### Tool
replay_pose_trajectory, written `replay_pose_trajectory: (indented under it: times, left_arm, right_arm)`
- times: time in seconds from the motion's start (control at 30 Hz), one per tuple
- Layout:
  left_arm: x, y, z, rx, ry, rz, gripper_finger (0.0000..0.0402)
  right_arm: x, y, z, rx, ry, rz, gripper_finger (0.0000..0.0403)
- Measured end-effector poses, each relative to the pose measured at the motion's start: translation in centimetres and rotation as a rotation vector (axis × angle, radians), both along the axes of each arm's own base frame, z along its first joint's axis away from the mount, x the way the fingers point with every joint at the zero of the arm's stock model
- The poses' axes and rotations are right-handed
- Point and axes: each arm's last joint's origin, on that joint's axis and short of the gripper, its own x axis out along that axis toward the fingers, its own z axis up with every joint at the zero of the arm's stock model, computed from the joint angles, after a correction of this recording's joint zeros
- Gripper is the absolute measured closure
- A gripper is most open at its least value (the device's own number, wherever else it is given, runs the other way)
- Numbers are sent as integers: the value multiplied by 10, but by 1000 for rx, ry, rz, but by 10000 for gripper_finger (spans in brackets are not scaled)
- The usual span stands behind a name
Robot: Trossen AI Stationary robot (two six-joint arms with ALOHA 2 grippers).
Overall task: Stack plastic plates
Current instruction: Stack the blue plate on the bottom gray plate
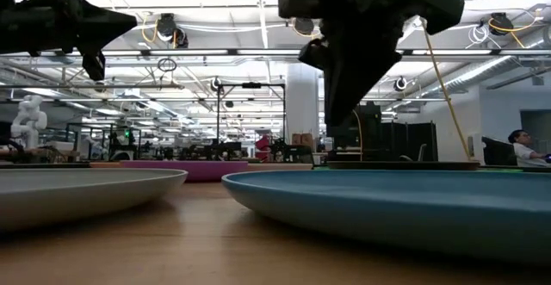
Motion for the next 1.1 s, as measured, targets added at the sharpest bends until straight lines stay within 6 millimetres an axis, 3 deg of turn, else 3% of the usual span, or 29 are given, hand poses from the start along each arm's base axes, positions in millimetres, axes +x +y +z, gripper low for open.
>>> replay_pose_trajectory:
  times: [0.17, 0.43, 0.57, 0.83, 1.1]
  left_arm:
    - [0, 0, 0, 1, 0, 0, 378]
    - [0, 0, 0, 5, 0, 1, 378]
    - [0, 0, 0, 8, 0, 2, 378]
    - [0, 0, 0, 7, -1, 1, 378]
    - [0, 0, 0, 1, 5, 0, 378]
  right_arm:
    - [-1, -7, 1, -11, 15, 2, 368]
    - [5, -18, -2, -106, -16, -33, 254]
    - [13, -22, -11, -89, -22, 5, 217]
    - [31, -39, -32, 0, -34, 18, 209]
    - [36, -52, -43, 73, -11, 10, 219]
